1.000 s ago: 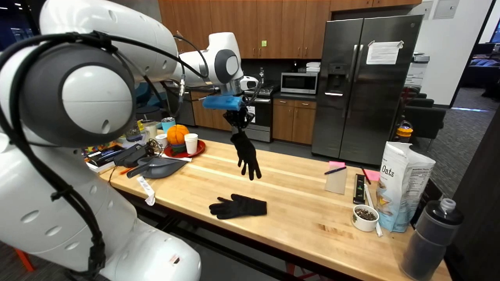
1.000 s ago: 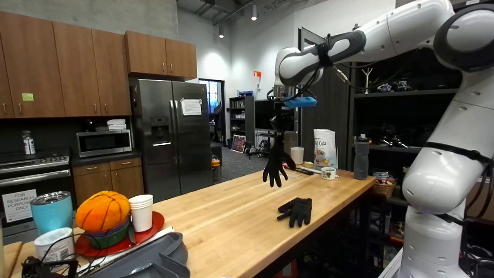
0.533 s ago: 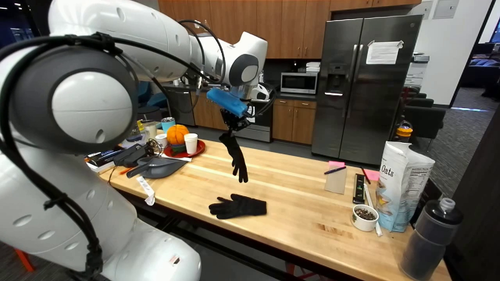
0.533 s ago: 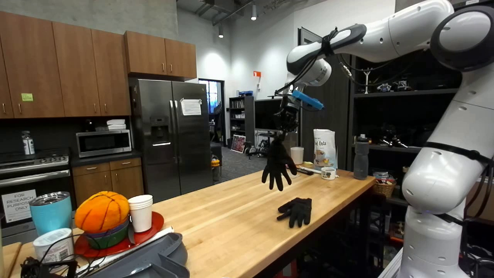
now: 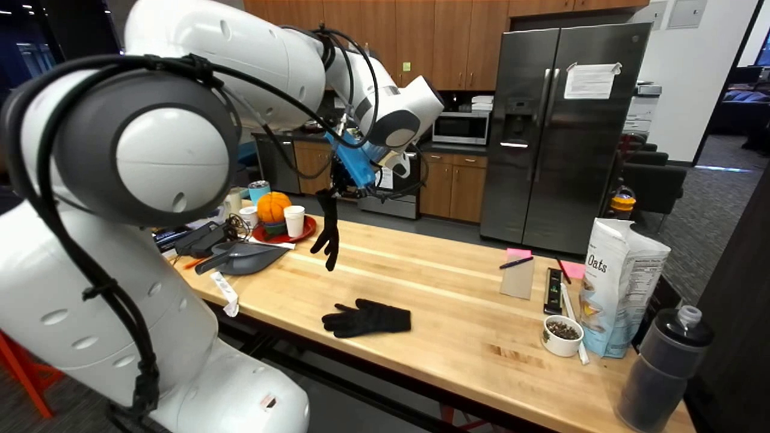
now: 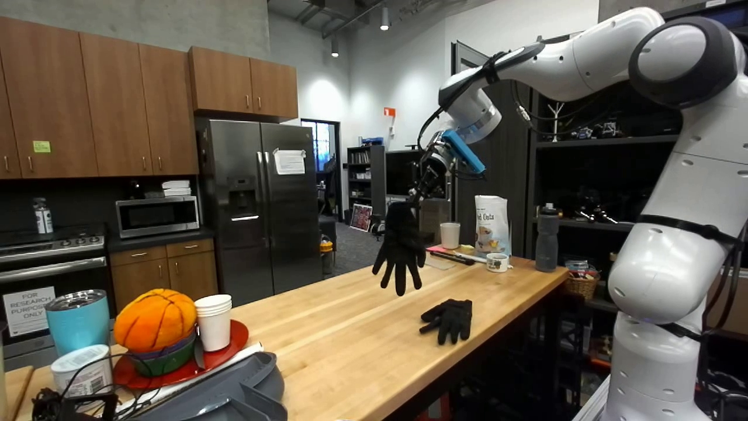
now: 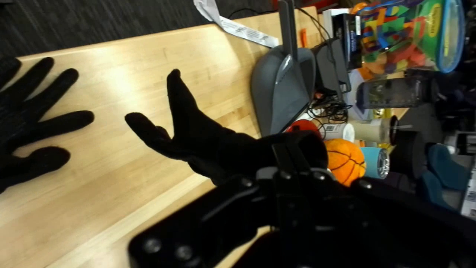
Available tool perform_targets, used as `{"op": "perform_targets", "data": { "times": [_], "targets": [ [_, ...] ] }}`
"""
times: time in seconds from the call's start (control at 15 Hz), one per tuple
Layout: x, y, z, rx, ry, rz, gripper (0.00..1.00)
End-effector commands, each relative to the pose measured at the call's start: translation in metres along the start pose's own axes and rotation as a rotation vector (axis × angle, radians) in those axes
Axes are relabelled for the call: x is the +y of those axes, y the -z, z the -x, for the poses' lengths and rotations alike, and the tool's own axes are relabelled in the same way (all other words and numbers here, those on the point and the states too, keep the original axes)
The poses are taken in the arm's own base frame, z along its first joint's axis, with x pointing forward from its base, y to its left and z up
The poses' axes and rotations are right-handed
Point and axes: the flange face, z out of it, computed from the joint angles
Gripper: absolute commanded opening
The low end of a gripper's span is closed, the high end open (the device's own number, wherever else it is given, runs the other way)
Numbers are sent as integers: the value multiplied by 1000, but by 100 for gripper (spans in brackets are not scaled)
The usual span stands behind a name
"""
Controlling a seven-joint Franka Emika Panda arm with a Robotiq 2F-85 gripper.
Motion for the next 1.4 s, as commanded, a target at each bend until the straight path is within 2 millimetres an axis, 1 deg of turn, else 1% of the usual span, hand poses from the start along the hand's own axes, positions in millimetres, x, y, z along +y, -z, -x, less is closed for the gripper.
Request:
{"op": "perform_targets", "data": {
  "times": [0.0, 0.07, 0.2, 0.33, 0.4, 0.47, 0.6, 0.73, 0.8, 0.93, 1.0, 1.07, 1.2, 1.33],
  "targets": [
    [25, 12, -28, -47, -37, -143, 1],
    [38, 12, -36, -54, -72, -169, 1],
    [72, 5, -57, -80, -154, -213, 1],
    [118, -17, -80, -138, -282, -218, 1],
    [144, -34, -90, -200, -295, -219, 27],
    [167, -49, -98, -228, -349, -215, 29],
    [212, -78, -112, -294, -453, -203, 38],
    [249, -97, -123, -332, -573, -175, 51],
    [263, -103, -128, -340, -612, -163, 59],
    [280, -111, -136, -356, -667, -138, 72],
    [285, -112, -139, -360, -688, -119, 80],
    [285, -113, -143, -360, -699, -101, 86],
    [279, -108, -147, -344, -706, -47, 99],
    [263, -96, -148, -295, -692, 44, 100]
  ]
}}
